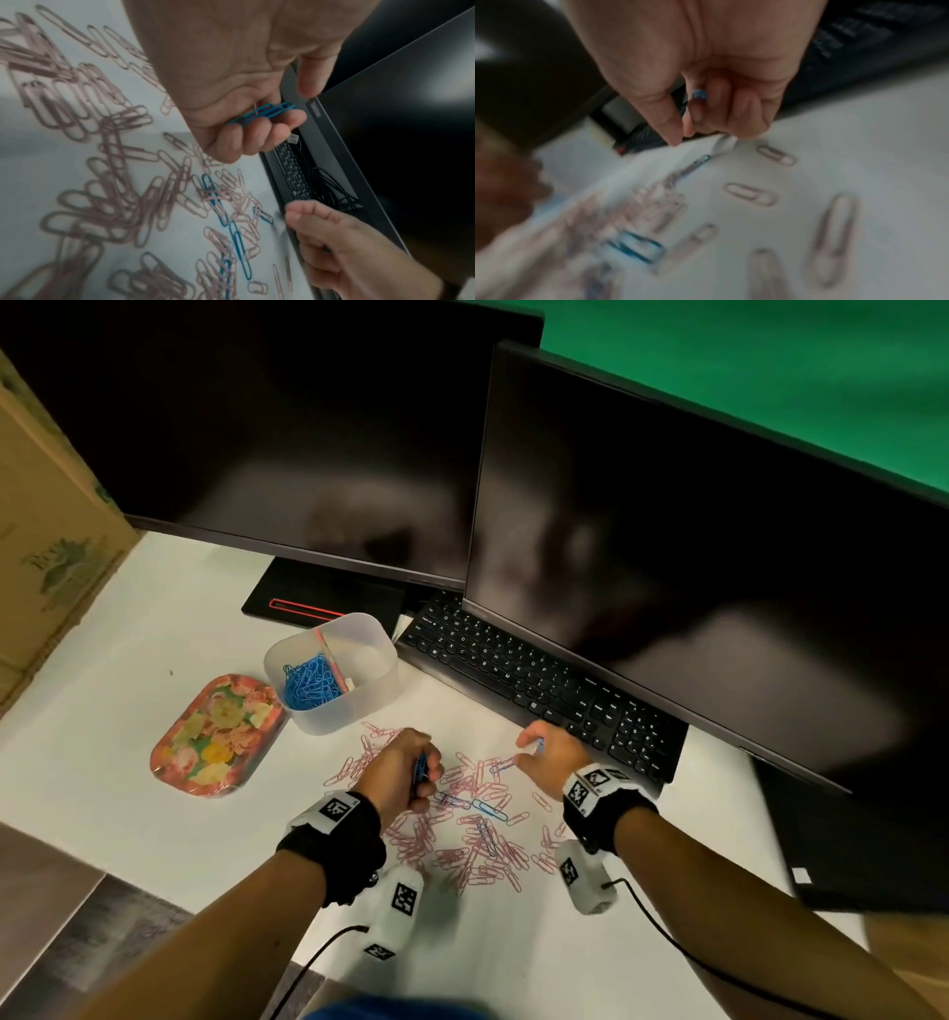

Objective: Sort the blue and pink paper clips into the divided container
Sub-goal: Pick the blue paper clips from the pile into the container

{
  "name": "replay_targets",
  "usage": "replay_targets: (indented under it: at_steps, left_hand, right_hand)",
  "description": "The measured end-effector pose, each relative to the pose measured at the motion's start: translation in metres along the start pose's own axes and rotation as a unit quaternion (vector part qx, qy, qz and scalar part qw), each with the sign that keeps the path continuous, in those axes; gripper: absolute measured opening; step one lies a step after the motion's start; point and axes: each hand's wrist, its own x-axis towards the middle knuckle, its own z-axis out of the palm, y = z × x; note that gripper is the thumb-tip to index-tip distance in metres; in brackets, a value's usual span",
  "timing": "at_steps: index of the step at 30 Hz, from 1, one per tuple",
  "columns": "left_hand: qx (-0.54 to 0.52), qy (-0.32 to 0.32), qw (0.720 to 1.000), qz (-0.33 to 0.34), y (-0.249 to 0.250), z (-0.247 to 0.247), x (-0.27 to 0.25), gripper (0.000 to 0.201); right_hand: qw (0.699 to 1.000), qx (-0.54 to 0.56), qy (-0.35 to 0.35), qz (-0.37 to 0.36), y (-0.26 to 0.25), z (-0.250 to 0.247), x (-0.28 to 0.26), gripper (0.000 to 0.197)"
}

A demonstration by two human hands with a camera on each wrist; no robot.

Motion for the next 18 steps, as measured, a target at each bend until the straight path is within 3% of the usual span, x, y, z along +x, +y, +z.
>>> replay_targets:
  at_steps: [2, 5, 8, 10, 12, 14, 16, 18]
  left_hand:
    - [-0.013, 0.009, 1.000, -0.017, 0.002, 0.002, 0.002, 0.039]
    - [0.006, 0.046, 0.999, -0.024, 0.005, 0.005, 0.003, 0.038]
    - [0.176, 0.069, 0.981, 0.039, 0.001, 0.007, 0.001, 0.034]
    - [0.364, 0.063, 0.924, 0.101, -0.005, 0.011, 0.000, 0.021]
    - [0.492, 0.021, 0.861, 0.123, -0.009, 0.014, 0.001, 0.005]
    - [0.588, -0.003, 0.798, 0.132, -0.015, 0.014, 0.005, 0.011]
    - [0.630, -0.001, 0.763, 0.145, -0.019, 0.010, 0.009, 0.016]
    - [0.639, 0.007, 0.754, 0.153, -0.021, 0.006, 0.011, 0.013]
  right_hand:
    - [0.992, -0.120, -0.002, -0.026, -0.002, 0.000, -0.003, 0.017]
    - [0.981, -0.188, 0.000, -0.043, -0.003, 0.004, -0.008, 0.009]
    - [0.976, -0.212, 0.011, -0.052, -0.001, 0.009, -0.011, 0.013]
    - [0.976, -0.210, -0.007, -0.051, 0.001, 0.012, -0.011, 0.015]
    - [0.981, -0.187, -0.018, -0.046, 0.002, 0.011, -0.014, 0.015]
    - [0.989, -0.141, -0.006, -0.040, 0.001, 0.008, -0.016, 0.013]
    - [0.994, -0.105, 0.011, -0.038, 0.000, 0.004, -0.018, 0.014]
    - [0.997, -0.076, 0.014, -0.031, 0.000, 0.000, -0.018, 0.011]
